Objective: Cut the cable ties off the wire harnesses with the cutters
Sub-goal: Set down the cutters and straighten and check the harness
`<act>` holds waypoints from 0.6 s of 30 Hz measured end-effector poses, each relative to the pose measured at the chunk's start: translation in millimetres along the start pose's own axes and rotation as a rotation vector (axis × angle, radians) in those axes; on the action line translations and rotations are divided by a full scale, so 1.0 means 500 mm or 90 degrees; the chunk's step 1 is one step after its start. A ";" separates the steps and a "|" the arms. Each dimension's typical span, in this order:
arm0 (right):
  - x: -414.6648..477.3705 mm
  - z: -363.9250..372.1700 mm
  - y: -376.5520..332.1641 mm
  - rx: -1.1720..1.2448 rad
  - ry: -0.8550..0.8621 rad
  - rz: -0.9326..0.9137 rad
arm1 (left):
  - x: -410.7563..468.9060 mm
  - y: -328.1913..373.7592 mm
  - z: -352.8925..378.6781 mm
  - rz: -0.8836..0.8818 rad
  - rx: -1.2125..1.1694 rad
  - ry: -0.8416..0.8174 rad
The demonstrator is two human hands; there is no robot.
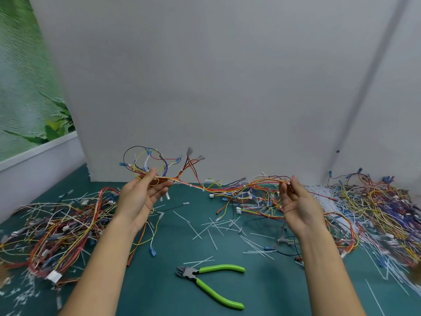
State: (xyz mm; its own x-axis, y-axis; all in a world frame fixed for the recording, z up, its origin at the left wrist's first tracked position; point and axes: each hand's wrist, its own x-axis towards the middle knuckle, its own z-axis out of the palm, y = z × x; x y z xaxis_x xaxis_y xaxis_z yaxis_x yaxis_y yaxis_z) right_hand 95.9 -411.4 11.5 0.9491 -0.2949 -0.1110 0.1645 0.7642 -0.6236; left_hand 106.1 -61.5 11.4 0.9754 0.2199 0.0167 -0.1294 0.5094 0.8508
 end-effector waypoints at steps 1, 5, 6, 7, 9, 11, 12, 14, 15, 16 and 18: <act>0.000 0.001 0.000 0.011 0.002 0.002 | -0.001 0.002 0.002 -0.012 -0.010 -0.005; 0.001 0.002 -0.002 0.078 0.004 0.024 | -0.005 0.007 0.005 -0.067 -0.055 -0.038; 0.000 0.004 -0.004 0.101 -0.001 0.033 | -0.008 0.008 0.007 -0.082 -0.068 -0.041; 0.000 0.004 -0.005 0.125 -0.007 0.044 | -0.010 0.008 0.008 -0.097 -0.079 -0.041; -0.001 0.005 -0.009 0.166 -0.017 0.070 | -0.012 0.007 0.009 -0.118 -0.095 -0.034; 0.001 0.007 -0.011 0.193 -0.026 0.091 | -0.009 0.005 0.007 -0.125 -0.106 -0.032; 0.000 0.010 -0.012 0.201 -0.029 0.097 | -0.009 0.005 0.006 -0.123 -0.108 -0.035; -0.002 0.012 -0.014 0.209 -0.034 0.099 | -0.007 0.004 0.004 -0.114 -0.106 -0.041; -0.003 0.012 -0.015 0.208 -0.040 0.101 | -0.006 0.002 0.003 -0.105 -0.106 -0.046; -0.004 0.013 -0.015 0.203 -0.047 0.103 | -0.004 0.002 0.003 -0.095 -0.106 -0.053; -0.006 0.014 -0.016 0.194 -0.056 0.098 | -0.001 0.002 0.003 -0.073 -0.104 -0.063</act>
State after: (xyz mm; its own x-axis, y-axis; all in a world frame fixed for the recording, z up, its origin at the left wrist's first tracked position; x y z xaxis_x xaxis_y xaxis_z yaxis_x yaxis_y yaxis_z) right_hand 93.4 -412.3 22.2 0.9864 -0.1218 -0.1103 0.0771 0.9358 -0.3439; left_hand 105.7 -62.4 13.0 0.9971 0.0744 -0.0166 -0.0364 0.6563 0.7536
